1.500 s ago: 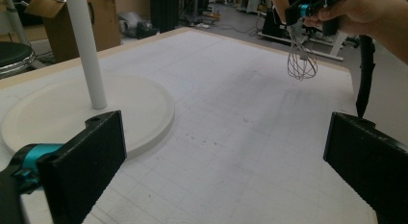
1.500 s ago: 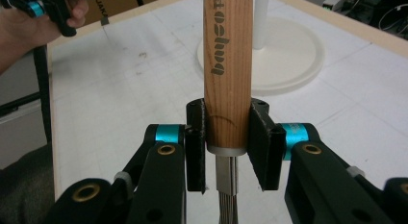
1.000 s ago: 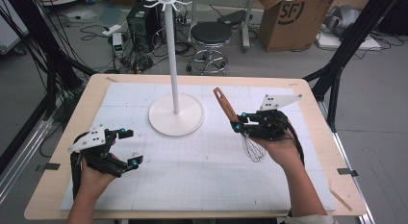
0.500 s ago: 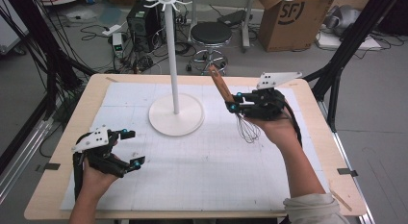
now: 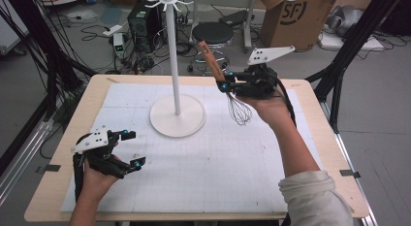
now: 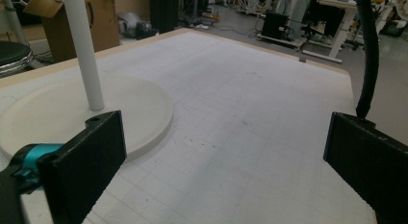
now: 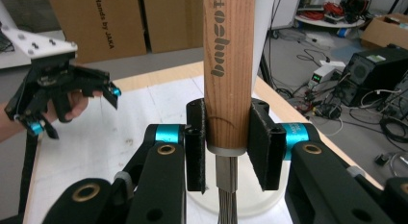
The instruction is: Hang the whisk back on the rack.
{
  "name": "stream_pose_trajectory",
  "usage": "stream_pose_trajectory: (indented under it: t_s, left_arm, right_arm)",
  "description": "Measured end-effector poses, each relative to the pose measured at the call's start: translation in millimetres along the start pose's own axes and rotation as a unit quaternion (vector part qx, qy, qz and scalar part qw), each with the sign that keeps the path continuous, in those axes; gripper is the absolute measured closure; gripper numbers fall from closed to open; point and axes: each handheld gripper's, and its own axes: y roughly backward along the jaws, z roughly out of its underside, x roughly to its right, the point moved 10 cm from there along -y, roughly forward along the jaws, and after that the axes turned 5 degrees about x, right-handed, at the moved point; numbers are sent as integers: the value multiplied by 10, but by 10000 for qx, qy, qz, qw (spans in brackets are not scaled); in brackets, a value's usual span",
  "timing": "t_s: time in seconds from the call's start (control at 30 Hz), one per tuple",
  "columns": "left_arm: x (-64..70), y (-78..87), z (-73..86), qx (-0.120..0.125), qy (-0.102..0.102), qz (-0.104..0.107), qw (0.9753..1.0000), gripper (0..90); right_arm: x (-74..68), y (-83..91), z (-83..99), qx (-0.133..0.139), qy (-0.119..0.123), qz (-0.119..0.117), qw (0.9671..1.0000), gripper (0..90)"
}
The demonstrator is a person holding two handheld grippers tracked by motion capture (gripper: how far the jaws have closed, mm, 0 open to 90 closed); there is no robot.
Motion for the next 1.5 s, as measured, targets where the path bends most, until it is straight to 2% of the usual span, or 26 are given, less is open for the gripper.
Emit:
stream_pose_trajectory:
  t_s: [0.37, 0.6, 0.77, 0.97, 1.2, 1.5]
  left_arm:
    - [6, -7, 1, 10, 32, 20, 10000, 17]
    - [14, -19, 10, 21, 71, 46, 10000, 17]
    - [1, 2, 7, 17, 68, 44, 10000, 17]
    - [-1, 5, 12, 4, 67, 45, 10000, 17]
    - [-8, 8, 10, 19, 56, 41, 10000, 17]
    - [-11, 11, 10, 36, 86, 34, 10000, 17]
  right_arm:
    - [88, -182, -323, 124, 33, -98, 9999, 711]
    - [156, -307, -506, 112, 40, -57, 9999, 711]
    - [187, -377, -630, -52, 168, -22, 9998, 711]
    - [236, -384, -834, -39, 265, -20, 9996, 711]
    - [273, -451, -806, -178, 249, 31, 9995, 711]
    - [307, -500, -783, -204, 200, 51, 9996, 711]
